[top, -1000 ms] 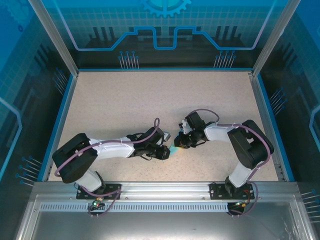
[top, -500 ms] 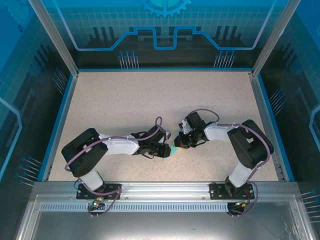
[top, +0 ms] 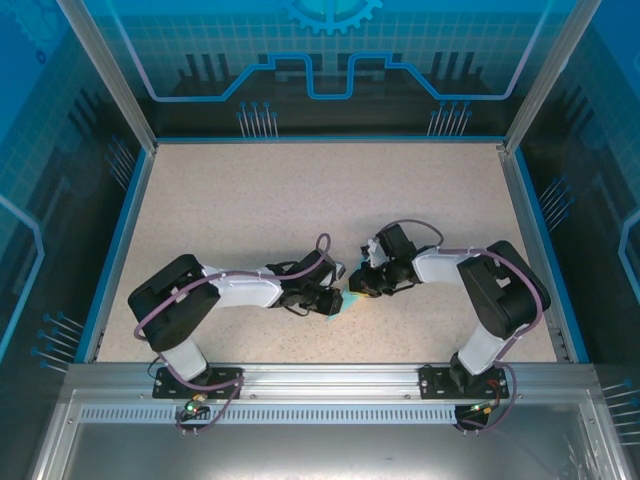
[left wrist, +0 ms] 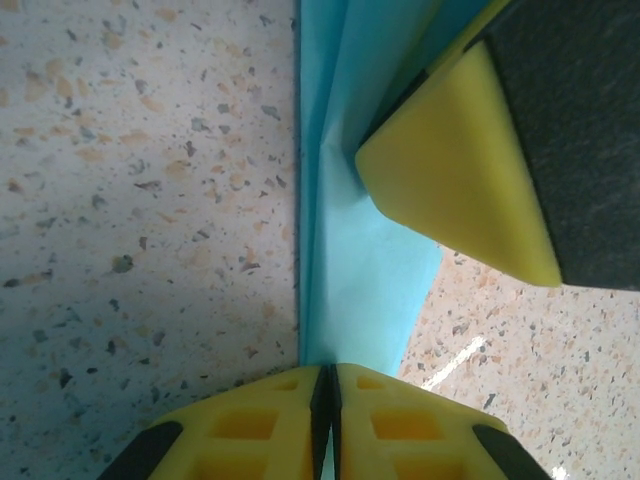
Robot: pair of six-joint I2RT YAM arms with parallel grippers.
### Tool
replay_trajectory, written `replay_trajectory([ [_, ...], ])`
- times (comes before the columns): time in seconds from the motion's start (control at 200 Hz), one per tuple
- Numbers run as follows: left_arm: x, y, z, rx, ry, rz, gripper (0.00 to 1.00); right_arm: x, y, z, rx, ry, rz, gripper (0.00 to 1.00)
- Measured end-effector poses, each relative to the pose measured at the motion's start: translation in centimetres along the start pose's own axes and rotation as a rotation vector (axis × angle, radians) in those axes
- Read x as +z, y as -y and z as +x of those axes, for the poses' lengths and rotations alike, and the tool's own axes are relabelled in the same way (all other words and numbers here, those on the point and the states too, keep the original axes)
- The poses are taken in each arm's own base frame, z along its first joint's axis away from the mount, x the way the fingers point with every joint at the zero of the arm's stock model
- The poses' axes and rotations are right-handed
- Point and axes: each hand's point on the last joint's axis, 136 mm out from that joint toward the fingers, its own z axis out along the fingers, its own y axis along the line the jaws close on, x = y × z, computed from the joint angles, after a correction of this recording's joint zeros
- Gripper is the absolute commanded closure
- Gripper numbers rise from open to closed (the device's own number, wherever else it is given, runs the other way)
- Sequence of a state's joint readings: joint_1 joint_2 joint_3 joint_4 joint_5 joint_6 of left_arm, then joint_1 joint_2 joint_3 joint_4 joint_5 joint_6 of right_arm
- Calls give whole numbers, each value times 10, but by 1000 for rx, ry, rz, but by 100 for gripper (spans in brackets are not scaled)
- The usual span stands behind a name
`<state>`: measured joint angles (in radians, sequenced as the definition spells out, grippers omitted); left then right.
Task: Fold a paper plane with a square sheet of paper (pick it up from the middle)
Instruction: Fold the wing for the fifth time at the center of the table.
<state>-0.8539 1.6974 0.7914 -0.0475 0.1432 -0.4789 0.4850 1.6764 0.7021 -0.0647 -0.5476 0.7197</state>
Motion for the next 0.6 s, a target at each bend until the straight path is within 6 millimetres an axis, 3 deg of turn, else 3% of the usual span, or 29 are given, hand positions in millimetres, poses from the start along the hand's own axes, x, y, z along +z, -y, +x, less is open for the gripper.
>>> replay_trajectory([
  [0.26,1,0,-1,18,14,-8,87,0,-11,-3,72,44,-69,92],
  [0.6,2,1,-3,23,35,3,87,8,-12,-5,145,74,-106,95],
])
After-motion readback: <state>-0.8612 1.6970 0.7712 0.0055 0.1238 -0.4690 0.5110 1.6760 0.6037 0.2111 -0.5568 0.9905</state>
